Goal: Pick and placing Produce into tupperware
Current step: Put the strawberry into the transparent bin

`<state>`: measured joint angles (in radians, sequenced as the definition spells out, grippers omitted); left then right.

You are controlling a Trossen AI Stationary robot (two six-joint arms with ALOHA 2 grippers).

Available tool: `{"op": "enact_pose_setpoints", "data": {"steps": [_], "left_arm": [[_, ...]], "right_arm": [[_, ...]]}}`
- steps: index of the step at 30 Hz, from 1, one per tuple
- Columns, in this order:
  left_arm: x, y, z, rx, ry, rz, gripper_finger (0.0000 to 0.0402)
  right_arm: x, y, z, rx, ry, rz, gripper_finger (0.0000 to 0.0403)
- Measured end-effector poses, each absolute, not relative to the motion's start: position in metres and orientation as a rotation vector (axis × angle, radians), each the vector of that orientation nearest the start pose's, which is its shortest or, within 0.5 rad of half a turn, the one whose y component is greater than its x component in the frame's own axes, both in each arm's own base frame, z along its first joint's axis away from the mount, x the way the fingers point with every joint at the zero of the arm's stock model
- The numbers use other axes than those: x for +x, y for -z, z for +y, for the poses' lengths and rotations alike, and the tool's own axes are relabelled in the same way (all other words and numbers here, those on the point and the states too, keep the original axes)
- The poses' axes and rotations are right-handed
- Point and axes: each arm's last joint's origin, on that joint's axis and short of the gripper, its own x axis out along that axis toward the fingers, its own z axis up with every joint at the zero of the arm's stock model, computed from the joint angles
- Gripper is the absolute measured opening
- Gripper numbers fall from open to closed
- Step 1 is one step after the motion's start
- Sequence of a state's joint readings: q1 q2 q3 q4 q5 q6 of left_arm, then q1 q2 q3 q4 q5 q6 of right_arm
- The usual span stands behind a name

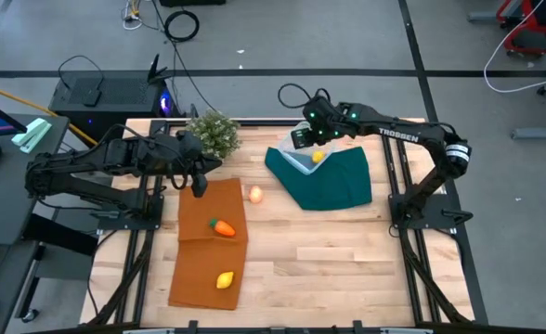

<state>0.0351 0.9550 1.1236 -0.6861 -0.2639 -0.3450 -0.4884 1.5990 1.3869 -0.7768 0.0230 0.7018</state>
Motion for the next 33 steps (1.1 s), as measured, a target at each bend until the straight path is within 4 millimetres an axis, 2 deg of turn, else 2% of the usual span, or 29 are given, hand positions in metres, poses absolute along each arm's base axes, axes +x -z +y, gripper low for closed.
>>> {"op": "enact_pose_setpoints", "data": {"steps": [7, 11, 15, 23, 28, 33], "left_arm": [[0.182, -0.372, 0.014, -0.276, -0.378, 0.458, 0.0025], [0.182, -0.372, 0.014, -0.276, -0.378, 0.458, 0.0027], [0.182, -0.372, 0.014, -0.276, -0.378, 0.458, 0.0023], [0.182, -0.372, 0.014, -0.286, -0.381, 0.456, 0.0018], [0.182, -0.372, 0.014, -0.286, -0.38, 0.457, 0.0026], [0.182, -0.372, 0.014, -0.286, -0.38, 0.457, 0.0027]], "right_arm": [[0.287, -0.287, -0.174, 0.86, 0.793, 0.808, 0.0106], [0.289, -0.276, -0.182, 0.858, 0.799, 0.85, 0.0106], [0.298, -0.256, -0.186, 0.866, 0.781, 0.919, 0.0106], [0.314, -0.217, -0.185, 0.885, 0.773, 1.062, 0.0106], [0.316, -0.207, -0.182, 0.878, 0.769, 1.132, 0.0106], [0.318, -0.205, -0.177, 0.844, 0.745, 1.155, 0.0106]]}}
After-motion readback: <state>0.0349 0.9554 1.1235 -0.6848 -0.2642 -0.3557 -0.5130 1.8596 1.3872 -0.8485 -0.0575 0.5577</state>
